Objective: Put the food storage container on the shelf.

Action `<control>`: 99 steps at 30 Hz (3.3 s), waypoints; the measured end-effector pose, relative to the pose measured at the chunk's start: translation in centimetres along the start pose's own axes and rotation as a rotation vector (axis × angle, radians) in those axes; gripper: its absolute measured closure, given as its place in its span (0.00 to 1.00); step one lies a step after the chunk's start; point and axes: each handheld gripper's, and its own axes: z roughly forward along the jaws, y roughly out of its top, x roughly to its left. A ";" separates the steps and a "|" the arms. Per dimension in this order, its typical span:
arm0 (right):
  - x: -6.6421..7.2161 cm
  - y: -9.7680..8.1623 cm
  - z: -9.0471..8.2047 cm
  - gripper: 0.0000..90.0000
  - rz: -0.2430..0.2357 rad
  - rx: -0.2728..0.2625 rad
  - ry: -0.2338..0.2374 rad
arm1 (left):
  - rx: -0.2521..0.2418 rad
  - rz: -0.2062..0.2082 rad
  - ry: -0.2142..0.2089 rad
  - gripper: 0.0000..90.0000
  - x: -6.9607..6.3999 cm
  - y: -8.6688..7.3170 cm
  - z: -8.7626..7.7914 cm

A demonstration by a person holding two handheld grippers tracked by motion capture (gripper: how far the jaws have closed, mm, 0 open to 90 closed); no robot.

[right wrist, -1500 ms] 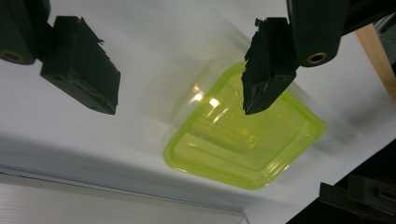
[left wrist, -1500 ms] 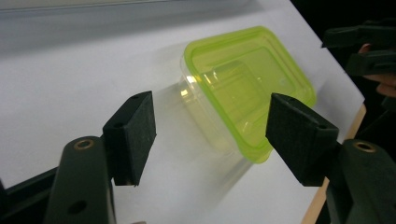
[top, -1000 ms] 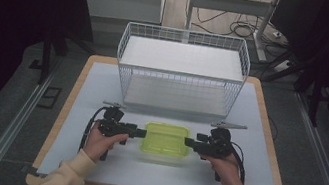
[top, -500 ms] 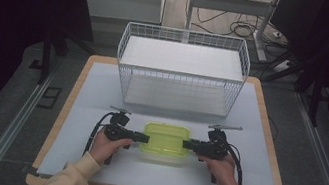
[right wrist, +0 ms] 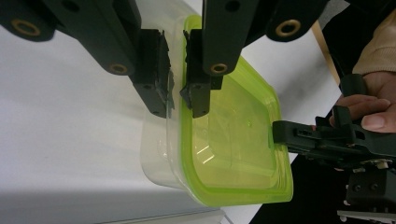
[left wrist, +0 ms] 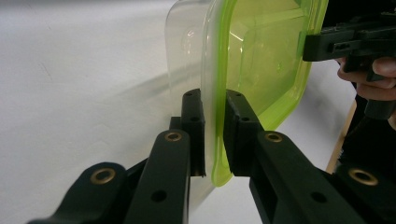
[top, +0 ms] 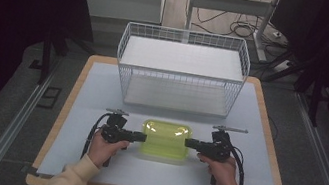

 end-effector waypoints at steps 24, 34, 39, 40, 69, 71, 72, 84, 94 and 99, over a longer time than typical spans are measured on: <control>1.7 0.8 -1.6 0.90 -0.089 -0.071 -0.012 | -0.068 0.049 0.021 0.89 -2.0 0.5 -1.6; 2.2 1.4 -2.2 0.90 -0.114 -0.097 -0.014 | -0.097 0.080 0.027 0.89 -2.8 1.3 -2.3; 2.8 2.1 -2.8 0.90 -0.129 -0.120 -0.005 | -0.115 0.096 0.024 0.89 -3.2 2.1 -2.9; 2.9 2.3 -2.9 0.90 -0.130 -0.123 -0.006 | -0.120 0.099 0.025 0.89 -3.3 2.3 -3.1; 6.7 8.9 -7.2 0.90 -0.229 -0.221 -0.015 | -0.206 0.218 0.048 0.89 -7.3 9.2 -7.4; 6.8 9.4 -7.4 0.90 -0.233 -0.228 -0.017 | -0.212 0.222 0.052 0.89 -7.5 9.6 -7.5; 6.8 9.5 -7.5 0.90 -0.234 -0.229 -0.017 | -0.216 0.229 0.054 0.89 -7.6 9.8 -7.6; 7.1 12.2 -8.2 0.90 -0.243 -0.245 -0.026 | -0.226 0.233 0.058 0.89 -8.0 12.5 -8.2; 7.4 14.4 -8.7 0.90 -0.260 -0.252 -0.033 | -0.246 0.217 0.042 0.89 -7.9 14.5 -8.5; 7.6 15.7 -9.0 0.90 -0.260 -0.252 -0.035 | -0.249 0.224 0.046 0.89 -8.0 15.7 -8.9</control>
